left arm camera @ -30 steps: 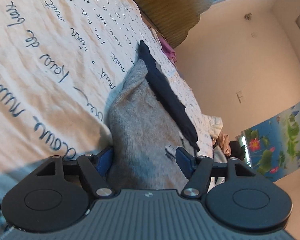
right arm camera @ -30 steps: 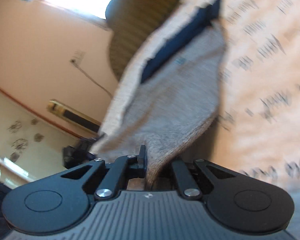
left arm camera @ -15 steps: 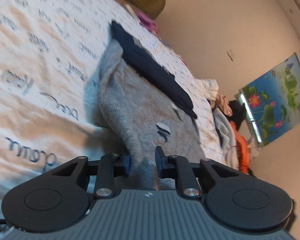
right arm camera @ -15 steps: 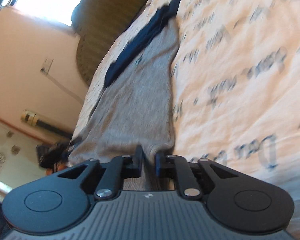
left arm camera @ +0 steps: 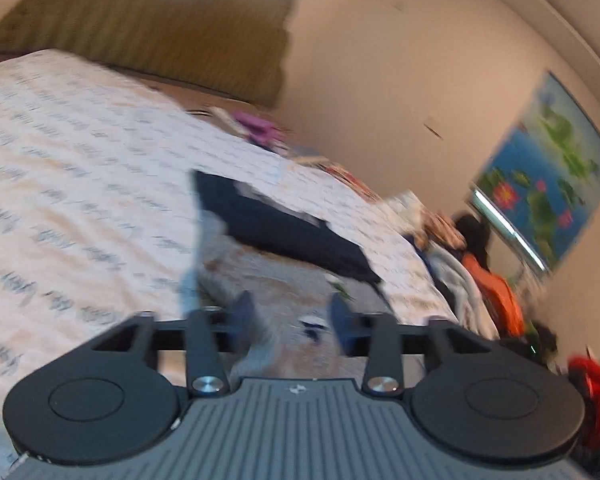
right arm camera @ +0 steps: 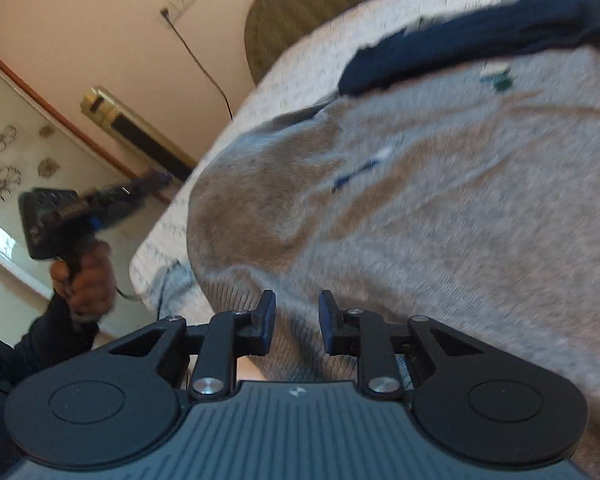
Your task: Fold small clothes
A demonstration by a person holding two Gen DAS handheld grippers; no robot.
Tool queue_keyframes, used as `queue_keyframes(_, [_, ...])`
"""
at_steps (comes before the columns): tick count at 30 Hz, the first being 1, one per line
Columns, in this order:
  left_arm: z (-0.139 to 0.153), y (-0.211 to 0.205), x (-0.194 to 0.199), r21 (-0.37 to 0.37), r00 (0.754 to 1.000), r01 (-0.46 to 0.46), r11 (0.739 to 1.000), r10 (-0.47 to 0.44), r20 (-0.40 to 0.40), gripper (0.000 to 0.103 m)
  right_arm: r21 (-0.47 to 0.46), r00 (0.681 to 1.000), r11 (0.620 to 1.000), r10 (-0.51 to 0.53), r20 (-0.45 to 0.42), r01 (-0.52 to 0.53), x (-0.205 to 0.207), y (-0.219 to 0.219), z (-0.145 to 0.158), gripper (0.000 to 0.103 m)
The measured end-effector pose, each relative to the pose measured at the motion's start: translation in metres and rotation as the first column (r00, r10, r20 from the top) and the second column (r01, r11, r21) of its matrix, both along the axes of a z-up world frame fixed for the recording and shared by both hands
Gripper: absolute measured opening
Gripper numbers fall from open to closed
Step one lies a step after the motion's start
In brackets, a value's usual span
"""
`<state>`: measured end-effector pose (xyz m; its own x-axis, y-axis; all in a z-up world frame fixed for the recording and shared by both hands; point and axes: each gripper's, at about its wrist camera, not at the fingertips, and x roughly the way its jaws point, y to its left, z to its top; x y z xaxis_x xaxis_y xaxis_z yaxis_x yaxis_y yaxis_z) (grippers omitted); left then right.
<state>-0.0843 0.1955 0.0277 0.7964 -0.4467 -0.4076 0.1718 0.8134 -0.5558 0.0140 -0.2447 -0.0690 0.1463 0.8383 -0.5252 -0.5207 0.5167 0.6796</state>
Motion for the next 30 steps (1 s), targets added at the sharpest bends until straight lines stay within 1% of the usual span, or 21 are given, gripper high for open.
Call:
queue_keyframes(2, [-0.022,0.009,0.001,-0.053,0.996,-0.042,0.998,0.038,-0.084,0.053,0.047,0.999,0.999,0.023,-0.027,-0.021,0.003,0.008,0.0,0.025])
queue_keyframes(4, [-0.042,0.006,0.004,-0.072,0.989,-0.067,0.995,0.057,-0.134,0.051,0.098,0.997,0.994,0.059,-0.047,-0.054,0.009,0.026,0.006,0.026])
queue_keyframes(7, [-0.059,0.006,0.004,-0.087,0.978,-0.115,0.99,0.098,-0.183,0.051,0.082,0.994,0.99,0.112,0.008,-0.112,0.017,0.071,0.023,0.027])
queue_keyframes(8, [-0.061,0.01,0.002,-0.1,0.977,-0.129,0.987,0.109,-0.184,0.051,0.057,0.99,0.989,0.137,0.037,-0.139,0.016,0.086,0.028,0.027])
queue_keyframes(9, [-0.061,0.016,0.0,-0.108,0.976,-0.141,0.984,0.12,-0.181,0.051,0.003,0.98,0.984,0.177,0.093,-0.178,0.01,0.105,0.034,0.027])
queue_keyframes(10, [-0.059,0.022,-0.003,-0.106,0.975,-0.154,0.982,0.134,-0.176,0.051,-0.063,0.963,0.975,0.222,0.155,-0.214,0.002,0.123,0.039,0.028])
queue_keyframes(11, [-0.057,0.028,-0.006,-0.102,0.974,-0.165,0.981,0.146,-0.171,0.051,-0.127,0.941,0.96,0.27,0.205,-0.248,-0.006,0.138,0.041,0.028])
queue_keyframes(12, [-0.055,0.033,-0.01,-0.105,0.973,-0.174,0.979,0.154,-0.17,0.051,-0.199,0.91,0.94,0.323,0.258,-0.277,-0.016,0.155,0.041,0.028])
queue_keyframes(14, [-0.054,0.042,-0.015,-0.123,0.972,-0.181,0.976,0.158,-0.174,0.051,-0.327,0.854,0.903,0.39,0.345,-0.281,-0.033,0.182,0.035,0.028])
queue_keyframes(15, [-0.054,0.043,-0.018,-0.133,0.974,-0.172,0.976,0.149,-0.17,0.051,-0.374,0.833,0.883,0.42,0.361,-0.283,-0.037,0.196,0.03,0.028])
queue_keyframes(17, [-0.053,0.041,-0.022,-0.144,0.98,-0.144,0.979,0.121,-0.159,0.052,-0.415,0.818,0.854,0.464,0.339,-0.313,-0.038,0.215,0.02,0.028])
queue_keyframes(19, [-0.054,0.036,-0.025,-0.165,0.983,-0.119,0.979,0.093,-0.156,0.052,-0.455,0.786,0.835,0.494,0.372,-0.31,-0.041,0.223,0.014,0.027])
queue_keyframes(20, [-0.056,0.034,-0.026,-0.19,0.985,-0.102,0.976,0.073,-0.155,0.052,-0.462,0.779,0.833,0.498,0.381,-0.306,-0.041,0.222,0.013,0.026])
queue_keyframes(21, [-0.059,0.03,-0.028,-0.223,0.987,-0.09,0.971,0.056,-0.153,0.052,-0.445,0.791,0.841,0.487,0.37,-0.309,-0.037,0.217,0.015,0.024])
queue_keyframes(22, [-0.063,0.029,-0.029,-0.269,0.987,-0.086,0.959,0.045,-0.153,0.052,-0.41,0.819,0.861,0.453,0.352,-0.3,-0.031,0.209,0.017,0.015])
queue_keyframes(24, [-0.075,0.027,-0.028,-0.378,0.984,-0.086,0.922,0.019,-0.176,0.053,-0.332,0.897,0.913,0.338,0.286,-0.239,-0.008,0.185,0.015,0.009])
queue_keyframes(26, [-0.089,0.024,-0.025,-0.458,0.98,-0.108,0.882,0.017,-0.198,0.053,-0.197,0.967,0.966,0.199,0.159,-0.166,0.02,0.152,0.007,0.009])
queue_keyframes(27, [-0.095,0.022,-0.022,-0.485,0.976,-0.125,0.866,0.019,-0.217,0.053,-0.129,0.989,0.985,0.127,0.077,-0.116,0.032,0.134,-0.001,0.009])
queue_keyframes(28, [-0.101,0.019,-0.018,-0.515,0.973,-0.129,0.847,0.009,-0.229,0.053,-0.061,0.998,0.996,0.069,-0.014,-0.07,0.041,0.118,-0.012,0.009])
queue_keyframes(29, [-0.104,0.017,-0.014,-0.539,0.974,-0.125,0.833,-0.002,-0.228,0.053,0.035,0.992,0.999,0.033,-0.125,-0.029,0.049,0.103,-0.025,0.009])
queue_keyframes(30, [-0.105,0.014,-0.01,-0.556,0.975,-0.12,0.823,-0.007,-0.221,0.055,0.127,0.972,0.992,0.012,-0.236,0.019,0.055,0.09,-0.04,0.009])
